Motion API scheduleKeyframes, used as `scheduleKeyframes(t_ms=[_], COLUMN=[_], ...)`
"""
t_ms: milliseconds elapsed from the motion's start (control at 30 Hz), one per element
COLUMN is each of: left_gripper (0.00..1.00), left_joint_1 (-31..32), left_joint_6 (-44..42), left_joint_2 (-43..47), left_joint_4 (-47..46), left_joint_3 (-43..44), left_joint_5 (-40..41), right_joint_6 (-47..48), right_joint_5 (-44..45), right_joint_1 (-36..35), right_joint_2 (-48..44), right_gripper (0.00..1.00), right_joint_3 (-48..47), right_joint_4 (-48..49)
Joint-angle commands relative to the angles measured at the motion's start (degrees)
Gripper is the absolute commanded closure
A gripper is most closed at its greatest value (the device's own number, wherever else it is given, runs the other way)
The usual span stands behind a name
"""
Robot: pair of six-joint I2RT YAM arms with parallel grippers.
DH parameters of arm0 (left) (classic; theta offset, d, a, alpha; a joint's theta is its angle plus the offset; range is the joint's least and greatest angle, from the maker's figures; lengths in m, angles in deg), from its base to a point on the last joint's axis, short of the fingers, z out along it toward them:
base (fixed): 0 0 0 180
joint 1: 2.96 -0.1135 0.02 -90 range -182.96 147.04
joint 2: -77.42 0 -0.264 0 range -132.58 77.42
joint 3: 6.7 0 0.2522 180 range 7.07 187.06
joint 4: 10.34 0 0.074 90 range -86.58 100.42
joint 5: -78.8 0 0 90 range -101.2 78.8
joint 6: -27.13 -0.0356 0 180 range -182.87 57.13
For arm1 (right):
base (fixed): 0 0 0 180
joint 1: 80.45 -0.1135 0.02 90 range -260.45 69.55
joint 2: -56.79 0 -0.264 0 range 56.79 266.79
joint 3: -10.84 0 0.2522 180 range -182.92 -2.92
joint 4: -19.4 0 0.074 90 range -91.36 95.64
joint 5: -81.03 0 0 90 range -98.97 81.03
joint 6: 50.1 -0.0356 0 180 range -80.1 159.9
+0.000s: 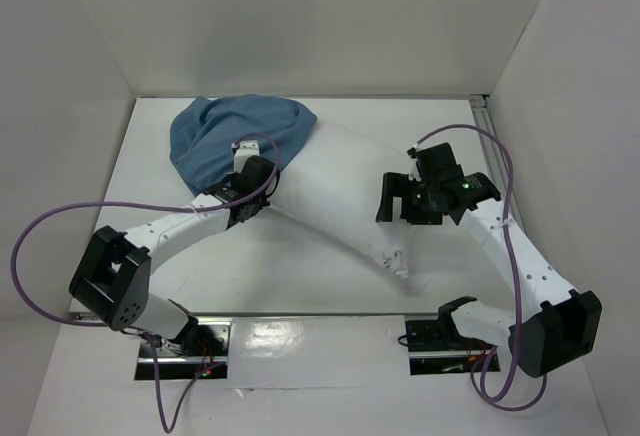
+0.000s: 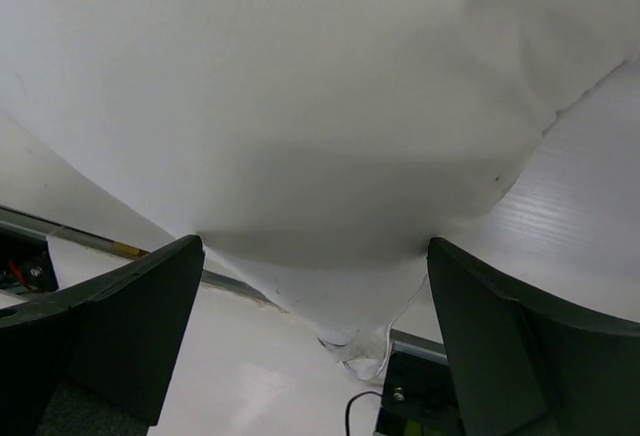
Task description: Put the pillow into the pillowcase
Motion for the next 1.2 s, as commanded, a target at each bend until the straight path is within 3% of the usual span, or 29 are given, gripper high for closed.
scheduleKeyframes(t_ms=[0,433,533,567,600,633,667,700,833,1000,1167], left_gripper=[1.00,1.00,1.00,1.00,1.00,1.00,1.00,1.00,1.00,1.00,1.00], left_joint_1=[0.17,1.23,1.76,2.28,2.99,2.99,3.51,4.13,7.90,15.46,14.52], left_joint_6=[0.45,-1.58,-1.05,-1.05,-1.05,-1.05,-1.05,-1.05,-1.57,-2.19,-3.33], left_joint_2=[2.28,4.67,4.05,4.05,3.53,3.52,3.52,3.52,1.86,-5.08,-8.43], left_joint_4=[0.03,1.79,1.79,1.79,2.31,2.31,2.92,3.71,4.78,7.76,10.04], left_joint_3=[2.60,6.73,7.26,7.87,7.88,9.01,9.89,12.33,21.74,38.70,53.12], left_joint_5=[-1.41,-5.73,-7.39,-8.01,-8.71,-8.71,-10.46,-11.52,-18.63,-26.08,-32.09], right_joint_6=[0.90,-6.13,-8.85,-9.65,-10.79,-10.80,-11.58,-11.59,-11.59,-12.12,-12.73], right_joint_5=[0.55,-5.24,-6.47,-6.47,-5.95,-5.95,-5.95,-6.47,-3.15,-1.03,1.25], right_joint_1=[0.35,0.35,0.35,-0.26,-0.27,-0.79,-0.79,-1.58,-6.84,-10.46,-11.08], right_joint_2=[-0.35,-6.40,-7.64,-7.03,-6.42,-5.54,-4.57,-2.04,4.21,9.14,9.85], right_gripper=[0.00,0.00,0.16,0.27,0.41,0.79,0.94,1.00,1.00,1.00,1.00], right_joint_3=[0.06,7.97,12.27,13.06,13.59,12.90,11.85,8.27,-3.49,-10.65,-14.51], right_joint_4=[-4.12,-0.72,5.68,7.80,10.08,12.11,15.87,17.30,20.38,22.23,22.76])
